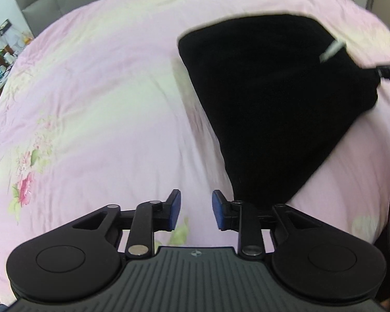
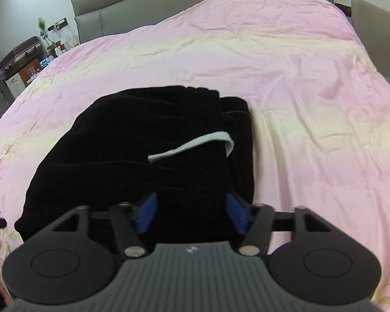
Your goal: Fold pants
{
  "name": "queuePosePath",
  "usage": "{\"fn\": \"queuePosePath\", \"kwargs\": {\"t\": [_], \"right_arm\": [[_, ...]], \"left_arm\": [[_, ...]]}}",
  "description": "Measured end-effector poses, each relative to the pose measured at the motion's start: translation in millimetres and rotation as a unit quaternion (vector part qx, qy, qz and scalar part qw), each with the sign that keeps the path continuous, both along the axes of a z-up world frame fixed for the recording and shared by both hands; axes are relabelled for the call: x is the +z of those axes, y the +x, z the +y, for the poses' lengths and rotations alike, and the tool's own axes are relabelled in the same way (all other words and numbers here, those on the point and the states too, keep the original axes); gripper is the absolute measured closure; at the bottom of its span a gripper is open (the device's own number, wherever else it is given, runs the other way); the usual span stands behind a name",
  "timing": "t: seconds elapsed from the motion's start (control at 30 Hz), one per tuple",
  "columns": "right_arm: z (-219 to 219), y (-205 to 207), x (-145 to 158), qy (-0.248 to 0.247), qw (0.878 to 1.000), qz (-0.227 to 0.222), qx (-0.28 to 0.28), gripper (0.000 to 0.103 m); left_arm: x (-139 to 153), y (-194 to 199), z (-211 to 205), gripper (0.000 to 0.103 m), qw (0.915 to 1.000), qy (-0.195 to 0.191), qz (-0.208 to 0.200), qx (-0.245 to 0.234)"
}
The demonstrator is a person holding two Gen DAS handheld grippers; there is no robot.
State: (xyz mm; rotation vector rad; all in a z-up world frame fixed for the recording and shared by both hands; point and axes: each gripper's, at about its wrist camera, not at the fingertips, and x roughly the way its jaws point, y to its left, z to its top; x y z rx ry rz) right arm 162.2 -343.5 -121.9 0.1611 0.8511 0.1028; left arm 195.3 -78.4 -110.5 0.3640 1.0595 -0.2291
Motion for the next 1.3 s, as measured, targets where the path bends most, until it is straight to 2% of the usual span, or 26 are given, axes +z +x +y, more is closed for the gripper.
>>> {"fn": "queuePosePath", "kwargs": {"t": [0.1, 0.2, 0.27, 0.33, 0.47, 0.57, 0.73, 0.8, 0.9, 1.03, 1.17, 1.3], "right_arm": [[-9, 0, 14, -0.001, 1.0, 0.004, -0.005, 0.039], [-19, 3, 27, 0.002, 1.0, 0.007, -0.009, 0.034], [-26, 7, 32, 0.009, 1.0, 0.01, -0.011, 0.026], [-33, 14, 34, 0.025, 0.999, 0.016, -0.015, 0.021], [-48, 30, 26, 0.063, 0.997, 0.037, -0.031, 0.021], [-53, 42, 13, 0.083, 0.994, 0.057, -0.041, 0.021], [-59, 65, -14, 0.118, 0.987, 0.094, -0.048, 0.021], [-61, 75, -24, 0.126, 0.985, 0.107, -0.048, 0.021], [-62, 89, -38, 0.124, 0.984, 0.124, -0.038, 0.021], [-60, 108, -51, 0.134, 0.98, 0.145, -0.017, 0.017], [-57, 121, -61, 0.131, 0.978, 0.161, -0.001, 0.016], [-63, 127, -71, 0.157, 0.971, 0.179, 0.005, 0.016]], "left_arm": [[18, 12, 6, 0.051, 0.9986, -0.047, -0.025, 0.007], [25, 30, 9, 0.043, 0.9946, -0.094, -0.043, 0.007], [27, 45, 9, 0.04, 0.9903, -0.129, -0.049, 0.013], [24, 66, 11, 0.035, 0.9853, -0.163, -0.043, 0.029], [6, 105, 19, 0.035, 0.9719, -0.226, -0.01, 0.065], [-13, 130, 22, 0.035, 0.9614, -0.258, 0.015, 0.094], [-42, 155, 28, 0.032, 0.9493, -0.285, 0.05, 0.124], [-49, 160, 30, 0.028, 0.9452, -0.296, 0.053, 0.127], [-57, 167, 28, 0.024, 0.9459, -0.294, 0.062, 0.122], [-68, 177, 24, 0.024, 0.9415, -0.304, 0.086, 0.116], [-79, 184, 11, 0.024, 0.9483, -0.286, 0.096, 0.099], [-87, 188, 10, 0.025, 0.9469, -0.288, 0.11, 0.093]]}}
